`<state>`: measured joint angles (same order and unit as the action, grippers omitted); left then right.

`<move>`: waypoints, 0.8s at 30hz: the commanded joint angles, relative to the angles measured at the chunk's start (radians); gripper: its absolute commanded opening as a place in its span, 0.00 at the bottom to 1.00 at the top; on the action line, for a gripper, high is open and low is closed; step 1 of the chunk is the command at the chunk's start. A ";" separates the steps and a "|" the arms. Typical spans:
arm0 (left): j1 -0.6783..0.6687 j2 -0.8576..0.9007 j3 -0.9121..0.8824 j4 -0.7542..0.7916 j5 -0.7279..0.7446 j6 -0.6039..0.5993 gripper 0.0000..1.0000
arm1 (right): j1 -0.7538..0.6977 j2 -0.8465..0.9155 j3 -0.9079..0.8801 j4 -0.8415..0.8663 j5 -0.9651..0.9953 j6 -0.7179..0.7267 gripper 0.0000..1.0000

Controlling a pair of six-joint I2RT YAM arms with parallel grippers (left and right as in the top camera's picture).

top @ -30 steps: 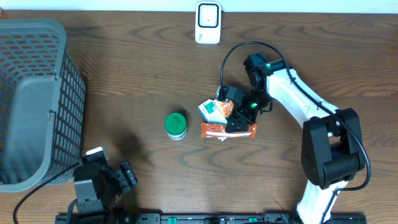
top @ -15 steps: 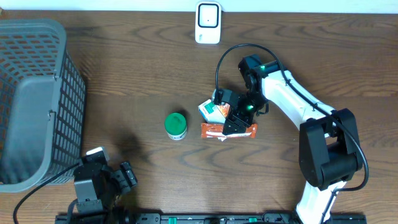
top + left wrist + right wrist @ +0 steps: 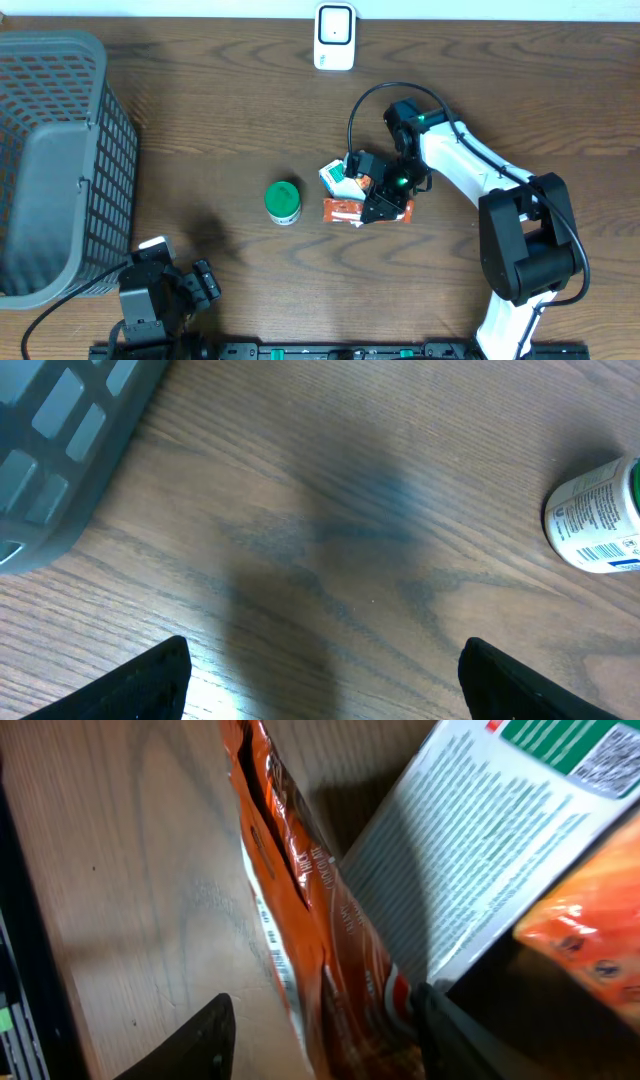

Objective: Scan the item barcode

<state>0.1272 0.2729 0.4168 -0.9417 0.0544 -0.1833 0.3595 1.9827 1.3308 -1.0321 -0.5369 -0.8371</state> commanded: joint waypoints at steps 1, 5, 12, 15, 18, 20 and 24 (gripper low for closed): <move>0.000 -0.002 0.006 -0.004 0.009 0.006 0.86 | 0.009 0.000 -0.011 0.003 -0.006 -0.005 0.48; 0.001 -0.002 0.006 -0.004 0.009 0.006 0.86 | 0.009 0.000 -0.018 0.008 -0.006 0.004 0.39; 0.000 -0.002 0.006 -0.004 0.009 0.006 0.86 | 0.009 0.000 -0.042 0.043 -0.007 0.014 0.10; 0.000 -0.002 0.006 -0.004 0.009 0.006 0.86 | 0.009 0.000 -0.055 0.084 -0.007 0.057 0.01; 0.001 -0.002 0.006 -0.004 0.009 0.005 0.86 | 0.009 0.000 -0.055 0.101 -0.030 0.076 0.01; 0.000 -0.002 0.006 -0.004 0.009 0.006 0.86 | 0.009 -0.002 -0.042 0.095 -0.068 0.086 0.01; 0.000 -0.002 0.006 -0.004 0.009 0.006 0.86 | 0.009 -0.011 0.047 0.021 -0.158 0.200 0.01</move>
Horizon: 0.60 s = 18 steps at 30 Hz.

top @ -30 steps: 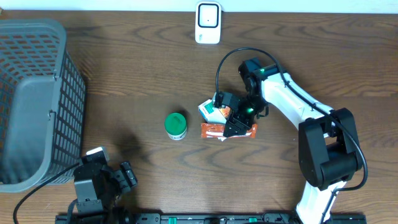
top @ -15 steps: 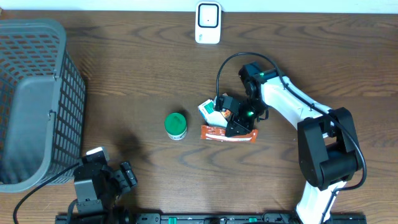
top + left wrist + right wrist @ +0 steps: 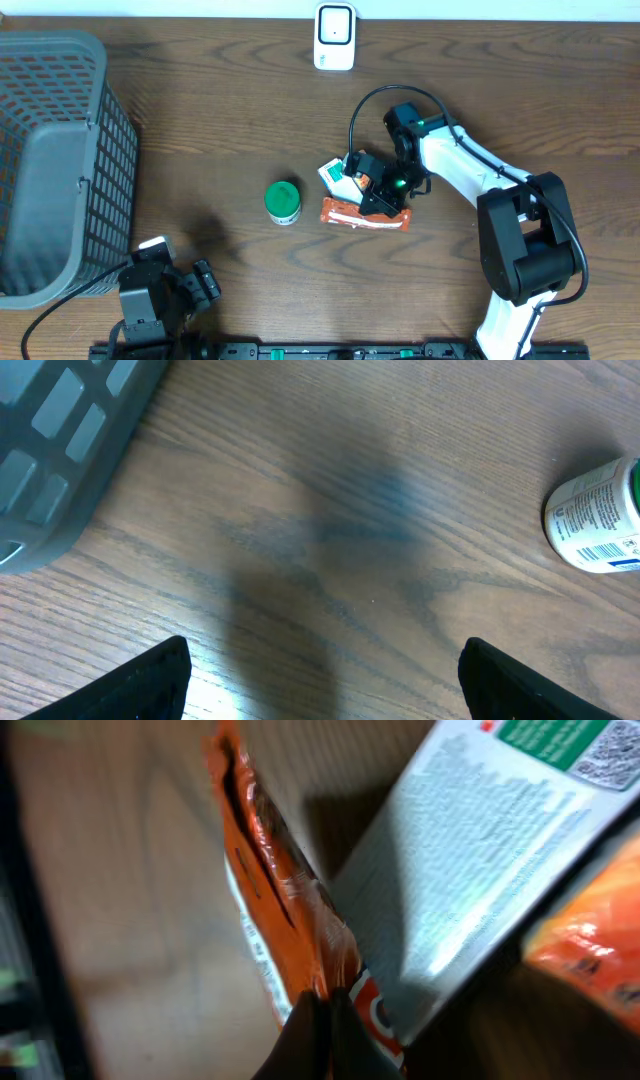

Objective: Scan the item barcode

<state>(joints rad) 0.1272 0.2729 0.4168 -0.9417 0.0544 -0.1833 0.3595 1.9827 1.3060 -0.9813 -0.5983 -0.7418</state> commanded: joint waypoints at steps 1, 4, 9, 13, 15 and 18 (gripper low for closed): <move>0.001 -0.002 0.006 -0.004 0.009 0.006 0.86 | 0.009 -0.016 0.104 -0.057 -0.116 0.153 0.01; 0.000 -0.002 0.006 -0.004 0.009 0.006 0.86 | 0.009 -0.027 0.189 -0.118 -0.126 0.301 0.01; 0.001 -0.002 0.006 -0.003 0.009 0.005 0.86 | 0.009 -0.038 0.242 -0.134 -0.076 0.404 0.01; 0.000 -0.002 0.006 -0.004 0.009 0.006 0.86 | 0.019 -0.034 0.214 -0.171 0.035 0.401 0.36; 0.000 -0.002 0.006 -0.004 0.009 0.006 0.86 | 0.037 -0.034 0.192 -0.194 0.048 0.367 0.48; 0.001 -0.002 0.006 -0.004 0.009 0.006 0.86 | 0.079 -0.034 0.160 -0.181 0.053 0.313 0.57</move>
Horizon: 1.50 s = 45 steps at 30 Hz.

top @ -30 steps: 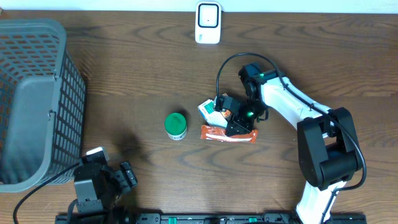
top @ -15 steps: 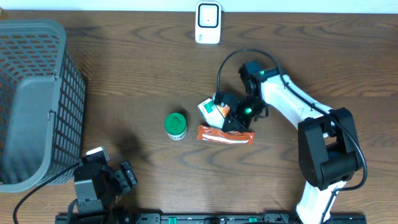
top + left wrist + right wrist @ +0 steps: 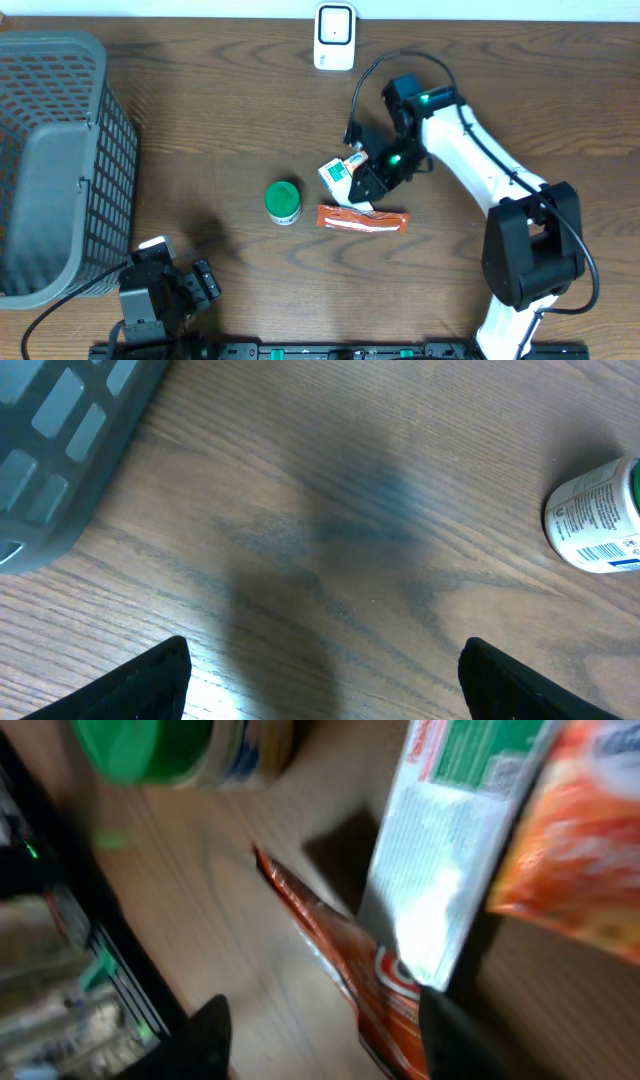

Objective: Scan the item barcode

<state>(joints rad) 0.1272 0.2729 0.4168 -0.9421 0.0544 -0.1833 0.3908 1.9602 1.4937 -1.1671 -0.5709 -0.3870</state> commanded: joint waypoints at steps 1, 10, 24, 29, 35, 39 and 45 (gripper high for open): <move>0.000 -0.002 0.006 -0.003 0.009 0.006 0.86 | 0.060 -0.011 -0.041 0.019 0.042 -0.045 0.57; 0.001 -0.002 0.006 -0.003 0.009 0.006 0.85 | 0.122 -0.011 -0.218 0.186 0.197 -0.029 0.52; 0.000 -0.002 0.006 -0.003 0.009 0.006 0.86 | 0.141 -0.011 -0.313 0.223 0.246 -0.029 0.59; 0.000 -0.002 0.006 -0.003 0.009 0.005 0.86 | 0.151 -0.011 -0.352 0.226 0.253 -0.037 0.71; 0.000 -0.002 0.006 -0.003 0.009 0.006 0.86 | 0.164 -0.011 -0.382 0.244 0.253 -0.041 0.62; 0.000 -0.002 0.006 -0.003 0.009 0.006 0.86 | 0.179 -0.011 -0.389 0.243 0.259 -0.041 0.32; 0.001 -0.002 0.006 -0.003 0.009 0.005 0.86 | 0.199 -0.011 -0.391 0.249 0.274 -0.040 0.01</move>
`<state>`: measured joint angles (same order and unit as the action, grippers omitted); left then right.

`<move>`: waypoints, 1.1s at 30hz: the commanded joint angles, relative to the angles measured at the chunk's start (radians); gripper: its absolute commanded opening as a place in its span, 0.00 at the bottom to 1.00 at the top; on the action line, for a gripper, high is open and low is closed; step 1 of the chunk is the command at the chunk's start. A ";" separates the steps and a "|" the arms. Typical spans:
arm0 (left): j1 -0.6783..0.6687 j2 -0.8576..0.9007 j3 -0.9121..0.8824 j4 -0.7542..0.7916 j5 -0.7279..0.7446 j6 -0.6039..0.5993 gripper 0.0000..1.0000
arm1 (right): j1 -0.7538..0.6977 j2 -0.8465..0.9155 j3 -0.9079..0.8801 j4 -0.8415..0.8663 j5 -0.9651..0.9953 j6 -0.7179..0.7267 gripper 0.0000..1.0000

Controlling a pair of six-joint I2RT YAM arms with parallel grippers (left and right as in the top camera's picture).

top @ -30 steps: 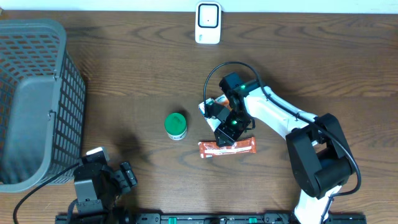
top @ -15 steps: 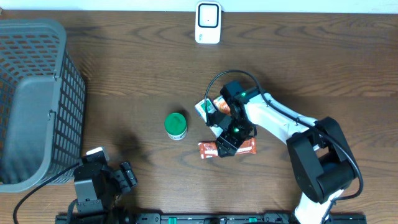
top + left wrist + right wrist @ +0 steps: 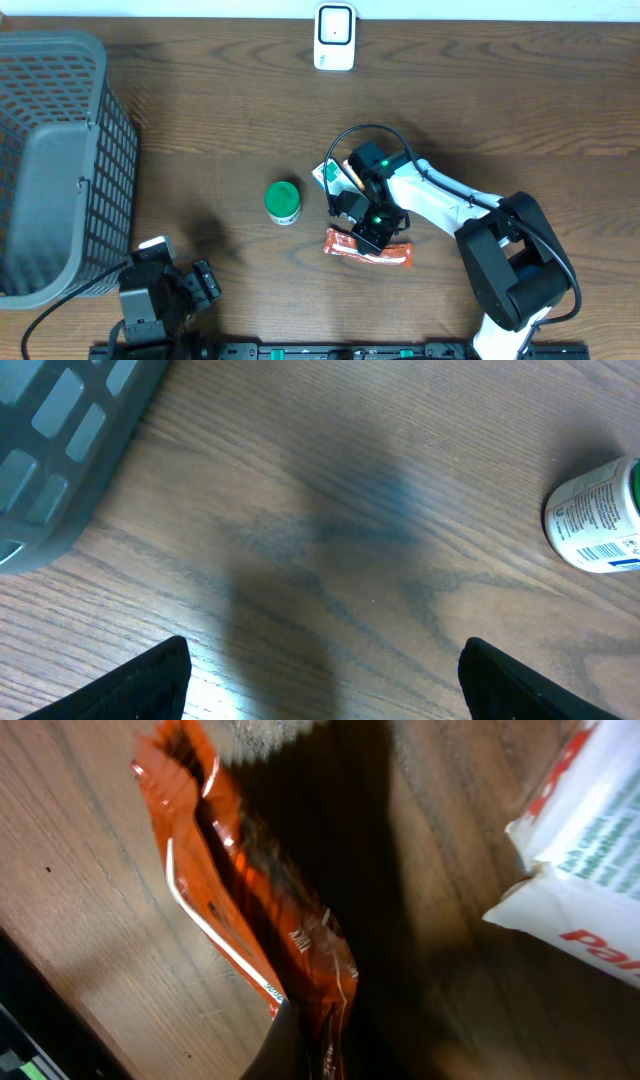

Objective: Scan the item barcode

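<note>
An orange snack packet [image 3: 385,252] lies on the wooden table in front of centre. My right gripper [image 3: 370,236] is down on its left part. In the right wrist view the packet [image 3: 225,890] runs up from the jaws, and the gripper [image 3: 315,1045] is shut on its lower edge. A white scanner [image 3: 334,37] stands at the table's far edge. My left gripper [image 3: 320,685] hangs open low at the front left, with nothing between its fingers [image 3: 150,680].
A white and green packet [image 3: 330,174] lies just behind the right gripper. A green-lidded bottle [image 3: 283,202] stands left of it and shows in the left wrist view as the bottle [image 3: 595,515]. A grey mesh basket [image 3: 55,160] fills the left side.
My right gripper was open by the white and green packet, with the orange packet lying loose. Now it is nearer the front and shut on the orange packet, which lies slightly further forward.
My right gripper stood open around the orange packet, then was shut on its edge. After that it was open and higher by the white packet, the orange one lying flat. Now it is shut on the orange packet again. The left arm stayed still.
</note>
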<state>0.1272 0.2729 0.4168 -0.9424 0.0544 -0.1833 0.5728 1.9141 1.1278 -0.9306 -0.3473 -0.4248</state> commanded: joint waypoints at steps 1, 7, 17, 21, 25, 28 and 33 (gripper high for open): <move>0.000 -0.002 0.006 -0.003 0.009 0.006 0.86 | 0.018 0.035 -0.025 0.021 0.050 0.008 0.01; 0.000 -0.002 0.006 -0.003 0.009 0.006 0.86 | 0.011 0.026 -0.003 0.051 -0.010 0.128 0.01; 0.000 -0.002 0.006 -0.003 0.009 0.006 0.86 | -0.085 -0.107 0.141 0.002 -0.267 0.385 0.01; 0.001 -0.002 0.006 -0.003 0.009 0.006 0.86 | -0.156 -0.214 0.143 0.097 -0.348 0.575 0.01; 0.000 -0.002 0.006 -0.003 0.009 0.006 0.86 | -0.225 -0.270 0.143 0.171 -0.355 0.800 0.01; 0.000 -0.002 0.006 -0.003 0.009 0.006 0.86 | -0.270 -0.272 0.141 0.211 -0.360 0.982 0.01; 0.000 -0.002 0.006 -0.003 0.009 0.006 0.86 | -0.318 -0.270 0.124 0.301 -0.377 1.209 0.01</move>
<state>0.1272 0.2729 0.4168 -0.9421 0.0544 -0.1833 0.2771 1.6447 1.2591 -0.6559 -0.6838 0.5438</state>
